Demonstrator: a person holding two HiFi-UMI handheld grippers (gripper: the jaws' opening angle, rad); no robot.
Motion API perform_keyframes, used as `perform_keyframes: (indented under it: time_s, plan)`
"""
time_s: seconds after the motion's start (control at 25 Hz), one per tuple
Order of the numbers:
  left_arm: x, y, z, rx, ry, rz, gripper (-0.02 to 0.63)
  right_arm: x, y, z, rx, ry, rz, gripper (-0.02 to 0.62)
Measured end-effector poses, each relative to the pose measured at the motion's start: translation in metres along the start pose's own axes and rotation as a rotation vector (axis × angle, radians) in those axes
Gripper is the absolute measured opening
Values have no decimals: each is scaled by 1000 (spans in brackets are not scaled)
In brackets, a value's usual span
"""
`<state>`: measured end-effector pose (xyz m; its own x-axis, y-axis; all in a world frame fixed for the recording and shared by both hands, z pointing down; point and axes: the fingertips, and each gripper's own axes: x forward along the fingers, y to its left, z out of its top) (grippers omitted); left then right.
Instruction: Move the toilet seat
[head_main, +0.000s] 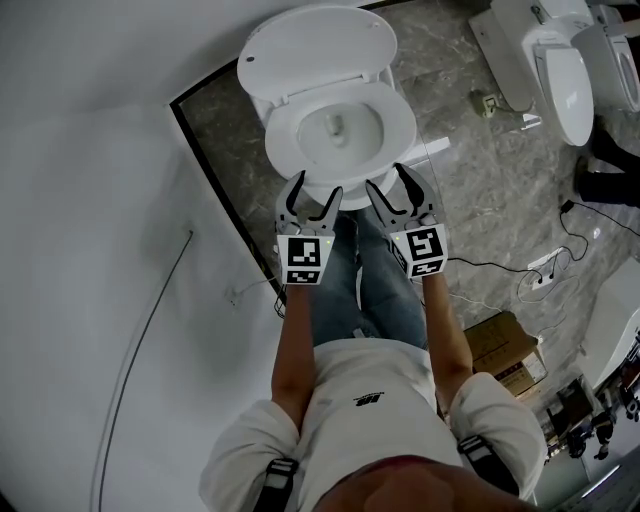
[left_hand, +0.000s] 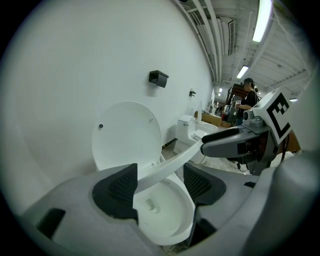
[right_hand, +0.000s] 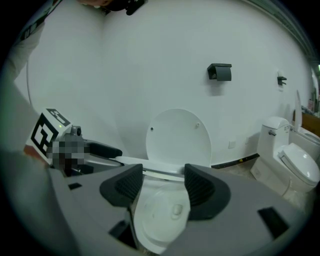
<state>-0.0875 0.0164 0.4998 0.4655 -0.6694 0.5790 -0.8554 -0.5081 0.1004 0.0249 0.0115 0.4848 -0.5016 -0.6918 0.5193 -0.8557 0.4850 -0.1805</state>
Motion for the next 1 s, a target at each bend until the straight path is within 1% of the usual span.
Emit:
perform_keyframes:
  time_s: [0.32,0.52,1.0]
  plan:
    - [3,9,12,-21,-5,7,308,7,-5,14,-12,6,25,275]
    - [6,14,20,-27,-3,5,308,10,-9,22,-12,6,26,265]
    - [13,30,39,-46,-27,30,308,22,-16,43,-19,-5,30,241]
